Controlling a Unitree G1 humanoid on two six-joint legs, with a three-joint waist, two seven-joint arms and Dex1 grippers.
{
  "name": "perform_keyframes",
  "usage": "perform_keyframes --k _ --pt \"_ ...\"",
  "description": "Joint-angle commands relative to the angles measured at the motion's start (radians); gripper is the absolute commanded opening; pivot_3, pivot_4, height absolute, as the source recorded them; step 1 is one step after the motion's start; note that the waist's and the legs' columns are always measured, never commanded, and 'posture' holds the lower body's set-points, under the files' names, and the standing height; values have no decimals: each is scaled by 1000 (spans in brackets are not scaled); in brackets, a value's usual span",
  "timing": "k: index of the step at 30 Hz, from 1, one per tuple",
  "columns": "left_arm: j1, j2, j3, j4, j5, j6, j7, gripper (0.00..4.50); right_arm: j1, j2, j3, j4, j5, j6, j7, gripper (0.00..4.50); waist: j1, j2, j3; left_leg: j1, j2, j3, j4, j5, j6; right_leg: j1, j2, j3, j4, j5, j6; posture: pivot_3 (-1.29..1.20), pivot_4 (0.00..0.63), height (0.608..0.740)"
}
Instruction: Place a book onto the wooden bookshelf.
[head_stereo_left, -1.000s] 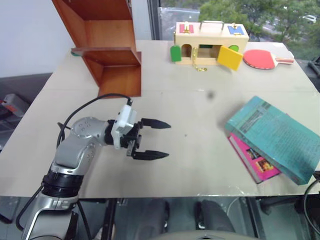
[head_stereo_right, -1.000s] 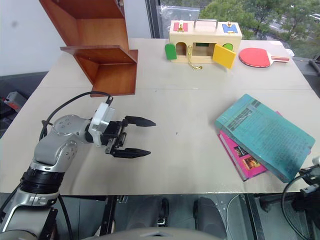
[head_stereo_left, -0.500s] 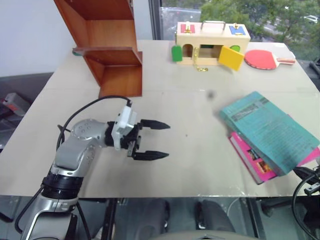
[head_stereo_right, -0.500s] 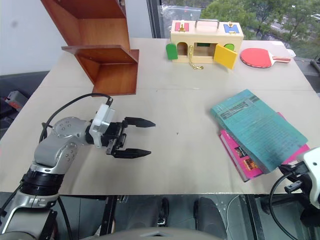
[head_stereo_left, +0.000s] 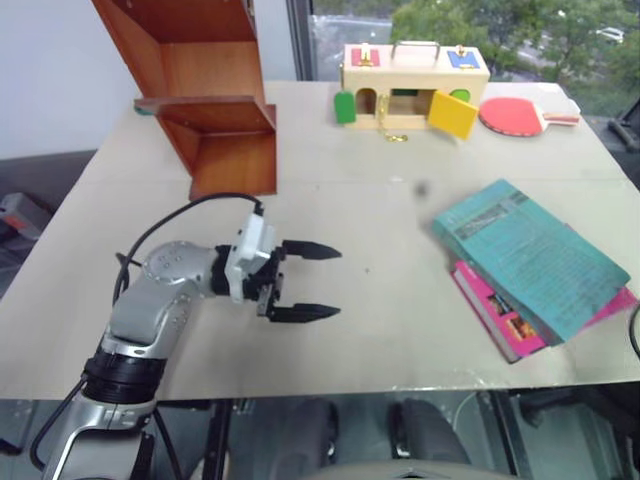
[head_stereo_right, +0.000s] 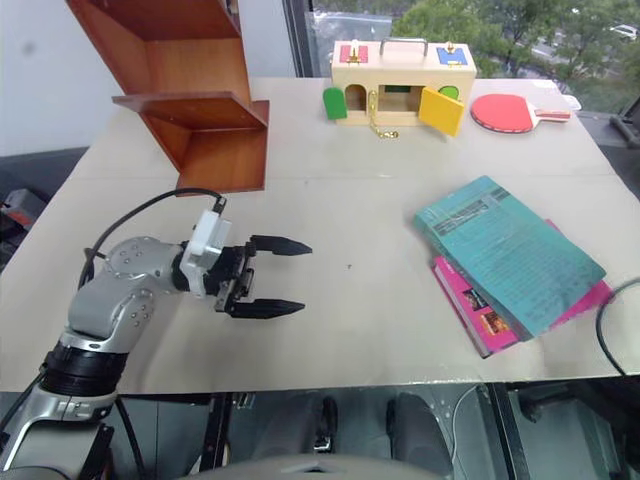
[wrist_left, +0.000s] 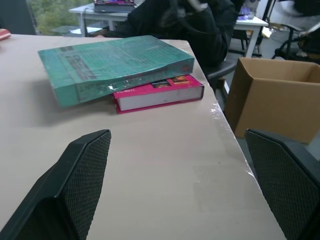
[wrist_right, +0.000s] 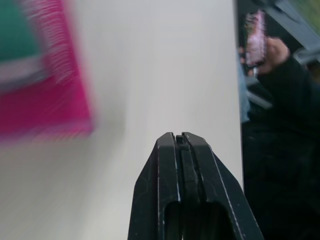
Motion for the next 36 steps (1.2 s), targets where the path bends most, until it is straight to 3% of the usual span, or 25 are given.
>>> perform_keyframes --k 1,6,13,22,29,36 --pt "5 13 31 -52 -16 -1 17 4500 -216 -6 4 212 50 132 -24 97 1 1 0 0 0 1 0 1 -2 0 0 0 0 0 0 0 150 740" --pt "35 19 51 -92 -27 8 47 4500 -441 -26 61 507 62 208 -3 97 8 1 0 -3 0 0 -2 1 -1 -1 0 0 -2 0 0 0 150 740" --pt "60 24 63 -126 -36 19 72 4500 -503 -24 183 591 128 340 160 97 4 2 0 -4 -1 3 -2 -1 2 -2 -3 1 -3 0 0 0 150 740" --pt "80 32 75 -144 -43 27 85 4500 -442 38 172 387 234 540 204 97 -3 2 0 -1 1 3 -2 -3 4 -2 -3 2 -1 0 1 0 150 740" --pt "81 38 74 -137 -43 28 86 4500 -429 237 37 119 276 716 83 97 -5 0 -1 -1 1 3 -2 -3 5 -2 -4 3 -1 0 1 0 150 740" --pt "95 52 88 -123 -43 26 85 4500 -438 426 1 -26 376 725 -60 97 -8 -1 -2 -1 1 3 -2 -2 4 -2 -4 3 0 0 1 0 150 740"
